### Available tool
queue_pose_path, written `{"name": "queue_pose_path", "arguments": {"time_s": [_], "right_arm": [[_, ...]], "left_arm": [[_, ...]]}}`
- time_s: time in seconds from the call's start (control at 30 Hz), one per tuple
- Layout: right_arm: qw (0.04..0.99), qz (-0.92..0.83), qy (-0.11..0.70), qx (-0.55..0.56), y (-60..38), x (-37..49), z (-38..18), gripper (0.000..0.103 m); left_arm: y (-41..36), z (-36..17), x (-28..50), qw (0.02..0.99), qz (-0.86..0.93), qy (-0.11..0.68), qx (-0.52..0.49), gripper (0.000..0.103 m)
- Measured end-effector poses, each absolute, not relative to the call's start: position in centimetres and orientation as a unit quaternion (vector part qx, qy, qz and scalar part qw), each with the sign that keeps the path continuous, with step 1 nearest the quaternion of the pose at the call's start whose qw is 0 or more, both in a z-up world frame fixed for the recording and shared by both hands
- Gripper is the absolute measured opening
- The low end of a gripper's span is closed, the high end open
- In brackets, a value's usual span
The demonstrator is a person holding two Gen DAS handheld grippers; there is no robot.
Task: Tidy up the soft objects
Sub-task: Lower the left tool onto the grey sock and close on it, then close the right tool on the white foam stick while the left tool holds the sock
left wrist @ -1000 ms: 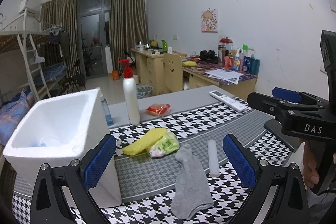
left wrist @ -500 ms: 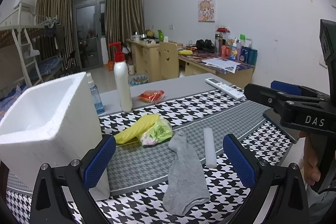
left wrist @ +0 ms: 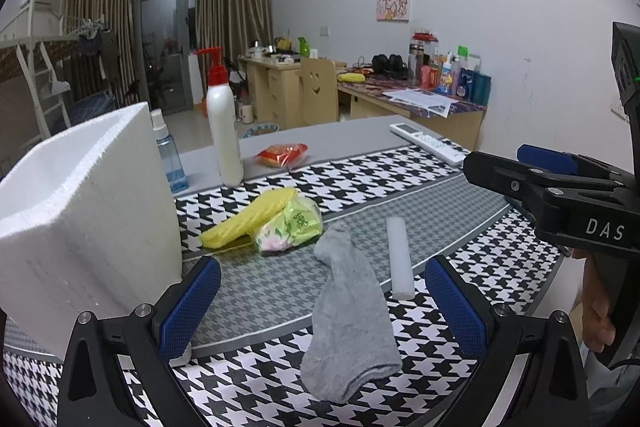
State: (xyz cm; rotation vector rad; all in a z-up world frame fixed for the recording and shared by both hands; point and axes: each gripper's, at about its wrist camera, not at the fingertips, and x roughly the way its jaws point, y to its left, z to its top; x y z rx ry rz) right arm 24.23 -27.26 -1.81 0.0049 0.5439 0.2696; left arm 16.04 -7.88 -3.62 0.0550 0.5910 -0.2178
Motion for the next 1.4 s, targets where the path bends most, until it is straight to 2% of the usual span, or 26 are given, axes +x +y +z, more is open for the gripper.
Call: {"name": "queue_pose_path", "arguments": {"time_s": [0.67, 0.9, 1.07, 1.13, 1.27, 1.33, 1.37, 1.4], "right_arm": [[0.944, 0.129, 0.304, 0.003, -27.1, 25.2, -3.9, 0.095], [0.940, 0.130, 0.315, 0.004, -26.9, 25.6, -4.5, 0.095], [0.938, 0.128, 0.323, 0.009, -27.2, 25.8, -5.1, 0.095], [0.936, 0.128, 0.327, 0.010, -27.3, 26.0, -5.3, 0.095], [0.933, 0.133, 0.333, 0.019, -27.4, 26.3, -5.7, 0.095], [0.932, 0.135, 0.336, 0.022, -27.4, 26.5, -5.9, 0.095], [0.930, 0.135, 0.341, 0.021, -27.3, 26.6, -6.1, 0.095], [0.929, 0.134, 0.345, 0.020, -27.3, 26.7, -6.2, 0.095]], "left_arm": [[-7.9, -6.2, 17.4, 0.931, -0.122, 0.342, 0.023, 0.102], [-8.2, -7.0, 17.6, 0.926, -0.126, 0.354, 0.032, 0.096], [-8.6, -7.6, 18.0, 0.920, -0.130, 0.367, 0.040, 0.088], [-8.9, -7.8, 18.1, 0.918, -0.134, 0.372, 0.043, 0.081], [-9.3, -8.5, 18.4, 0.911, -0.136, 0.386, 0.050, 0.077], [-9.6, -9.0, 18.5, 0.905, -0.139, 0.398, 0.053, 0.064], [-9.8, -9.2, 18.7, 0.902, -0.141, 0.404, 0.056, 0.061], [-9.9, -9.4, 18.8, 0.899, -0.143, 0.409, 0.059, 0.054]]}}
